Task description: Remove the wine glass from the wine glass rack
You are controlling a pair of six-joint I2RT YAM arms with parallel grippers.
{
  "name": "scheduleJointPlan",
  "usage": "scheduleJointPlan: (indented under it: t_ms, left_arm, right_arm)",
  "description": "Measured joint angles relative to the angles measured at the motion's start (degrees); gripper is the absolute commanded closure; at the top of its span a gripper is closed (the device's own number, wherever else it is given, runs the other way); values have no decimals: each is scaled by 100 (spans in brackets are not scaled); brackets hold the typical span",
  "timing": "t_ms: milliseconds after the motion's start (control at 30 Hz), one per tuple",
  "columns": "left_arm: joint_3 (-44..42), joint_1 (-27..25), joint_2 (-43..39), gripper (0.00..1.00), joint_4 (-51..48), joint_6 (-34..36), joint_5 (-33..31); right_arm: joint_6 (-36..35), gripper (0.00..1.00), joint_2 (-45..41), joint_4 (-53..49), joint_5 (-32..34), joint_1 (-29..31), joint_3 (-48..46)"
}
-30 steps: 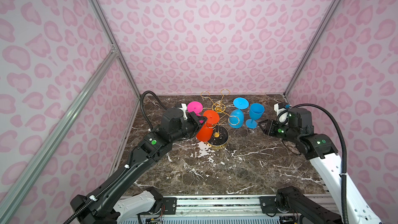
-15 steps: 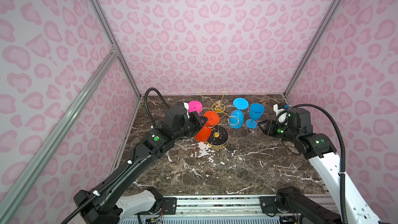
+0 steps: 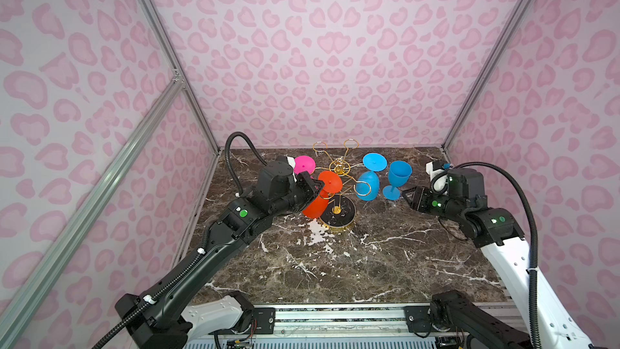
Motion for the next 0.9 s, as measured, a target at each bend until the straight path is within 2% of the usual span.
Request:
scheduleJointPlan:
  t_ms: [433,900]
  left_arm:
    - [-28,-2,-122,97,55,-138,4]
    - [-358,24,-173,96,431,-612,66]
  right_arm:
    - [0,57,-4,4,-68,-37,-24]
    - [-2,56,-90,2,-105,-63,-101]
